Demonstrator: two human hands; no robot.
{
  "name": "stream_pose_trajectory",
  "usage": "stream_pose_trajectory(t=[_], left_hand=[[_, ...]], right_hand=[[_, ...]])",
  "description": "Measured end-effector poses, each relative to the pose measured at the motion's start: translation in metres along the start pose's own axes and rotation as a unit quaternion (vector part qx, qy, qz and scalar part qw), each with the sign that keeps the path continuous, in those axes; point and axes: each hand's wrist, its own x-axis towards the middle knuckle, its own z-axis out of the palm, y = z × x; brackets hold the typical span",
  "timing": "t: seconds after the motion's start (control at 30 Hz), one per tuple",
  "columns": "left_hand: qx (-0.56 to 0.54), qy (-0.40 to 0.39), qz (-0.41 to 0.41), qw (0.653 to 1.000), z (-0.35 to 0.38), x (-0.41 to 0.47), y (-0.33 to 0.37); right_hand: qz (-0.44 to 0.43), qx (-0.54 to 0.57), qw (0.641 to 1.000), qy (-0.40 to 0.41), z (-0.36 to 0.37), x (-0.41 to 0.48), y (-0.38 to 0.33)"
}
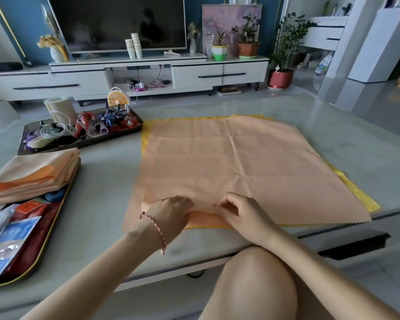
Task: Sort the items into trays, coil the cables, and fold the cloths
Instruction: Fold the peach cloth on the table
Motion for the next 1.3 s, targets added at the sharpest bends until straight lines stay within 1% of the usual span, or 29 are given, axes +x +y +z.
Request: stream_pose_trajectory(t=[0.1, 0.2, 0.23, 0.3, 0.37, 0.43, 0.5, 0.53, 0.57, 0.63, 0.67, 0.7, 0.73, 0.77, 0.8, 0.87, 0.93, 0.97, 1.03, 1.17, 1.3], left_hand=[[-0.012, 0.011, -0.030, 0.999, 0.000, -0.001, 0.001], [-0.053, 0.017, -0.074, 0.996, -0.005, -0.001, -0.008], [-0.069, 0.015, -0.084, 0.994, -0.008, 0.000, -0.011], [-0.109, 0.002, -0.086, 0.990, -0.014, 0.002, -0.016], [-0.120, -0.015, -0.070, 0.990, -0.020, 0.004, -0.020], [-0.127, -0.033, -0.046, 0.990, -0.028, 0.004, -0.022], [-0.121, -0.059, -0.015, 0.991, -0.039, 0.003, -0.022], [-0.122, -0.091, -0.003, 0.988, -0.045, 0.003, -0.025], [-0.130, -0.146, 0.004, 0.981, -0.051, 0.003, -0.026], [-0.149, -0.279, -0.004, 0.949, -0.061, -0.003, -0.050], [-0.158, -0.335, -0.033, 0.928, -0.063, -0.003, -0.067], [-0.156, -0.355, -0.068, 0.919, -0.066, -0.003, -0.080], [-0.142, -0.346, -0.104, 0.922, -0.067, -0.001, -0.091], [-0.128, -0.327, -0.123, 0.928, -0.066, 0.004, -0.096], [-0.106, -0.314, -0.128, 0.935, -0.064, 0.013, -0.093], [-0.047, -0.246, -0.126, 0.960, -0.060, 0.032, -0.078], [-0.017, -0.150, -0.130, 0.980, -0.056, 0.053, -0.064], [-0.009, -0.115, -0.123, 0.986, -0.056, 0.060, -0.063], [-0.005, -0.090, -0.126, 0.988, -0.052, 0.080, -0.068], [-0.011, -0.059, -0.124, 0.991, -0.045, 0.119, -0.068], [-0.019, -0.068, -0.153, 0.986, -0.042, 0.151, -0.071]], right_hand=[[-0.008, -0.067, 0.997, -0.028, -0.007, -0.007, 0.006], [-0.034, -0.184, 0.982, -0.008, -0.019, -0.011, 0.014], [-0.028, -0.215, 0.976, -0.005, -0.026, -0.011, 0.016], [0.011, -0.262, 0.965, 0.000, -0.041, -0.010, 0.020], [0.059, -0.277, 0.959, -0.001, -0.058, -0.008, 0.019], [0.077, -0.272, 0.959, -0.019, -0.074, -0.007, 0.013], [0.079, -0.262, 0.958, -0.083, -0.090, -0.006, 0.000], [0.080, -0.260, 0.953, -0.134, -0.097, -0.005, -0.008], [0.084, -0.259, 0.942, -0.196, -0.104, -0.005, -0.016], [0.115, -0.222, 0.912, -0.324, -0.112, -0.006, -0.029], [0.140, -0.189, 0.898, -0.372, -0.116, -0.005, -0.033], [0.160, -0.163, 0.890, -0.393, -0.119, -0.003, -0.035], [0.166, -0.161, 0.891, -0.391, -0.120, 0.000, -0.034], [0.161, -0.189, 0.895, -0.370, -0.122, 0.007, -0.030], [0.150, -0.240, 0.900, -0.332, -0.123, 0.016, -0.023], [0.139, -0.345, 0.899, -0.232, -0.124, 0.034, -0.007], [0.133, -0.401, 0.897, -0.129, -0.126, 0.051, 0.014], [0.128, -0.408, 0.900, -0.085, -0.129, 0.058, 0.023], [0.122, -0.397, 0.909, -0.027, -0.135, 0.076, 0.041], [0.133, -0.342, 0.930, 0.021, -0.144, 0.105, 0.065], [0.148, -0.319, 0.934, 0.065, -0.147, 0.129, 0.084]])
